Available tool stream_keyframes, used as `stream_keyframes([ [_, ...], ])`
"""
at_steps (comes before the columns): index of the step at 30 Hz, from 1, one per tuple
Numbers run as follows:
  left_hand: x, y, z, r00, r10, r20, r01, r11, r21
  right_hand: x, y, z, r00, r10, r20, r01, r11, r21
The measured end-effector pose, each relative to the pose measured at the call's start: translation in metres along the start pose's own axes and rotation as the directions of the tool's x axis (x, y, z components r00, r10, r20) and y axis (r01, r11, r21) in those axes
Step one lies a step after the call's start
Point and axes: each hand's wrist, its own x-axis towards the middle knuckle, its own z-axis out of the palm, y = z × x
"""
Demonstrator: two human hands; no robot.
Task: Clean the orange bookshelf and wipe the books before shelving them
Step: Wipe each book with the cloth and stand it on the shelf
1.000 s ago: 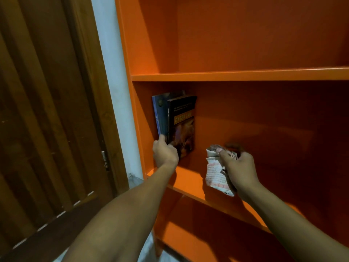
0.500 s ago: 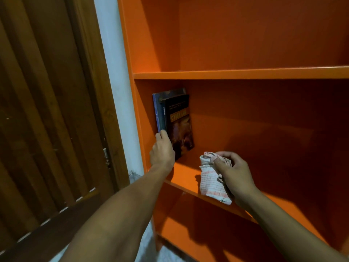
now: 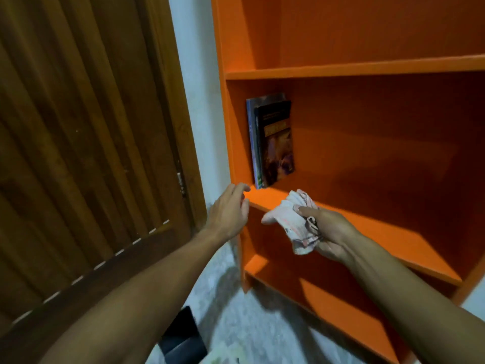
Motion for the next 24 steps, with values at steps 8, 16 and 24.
stream_keyframes([
  [8,-0.150,-0.074,0.004,0.892,-0.357,0.277,0.378,0.926,-0.024,-0.025,0.074,0.018,0.986,0.137,-0.094,-0.145,0.986,-0.084],
  [16,-0.290,-0.124,0.063,0.545,-0.588,0.597,0.673,0.732,0.106,-0.028,0.144,0.010,0.961,0.225,-0.161,-0.259,0.937,-0.234],
  [24,-0.355,-0.141,0.112,0.409,-0.678,0.610,0.596,0.705,0.385,-0.011,0.190,-0.022,0.949,0.242,-0.202,-0.306,0.863,-0.403],
])
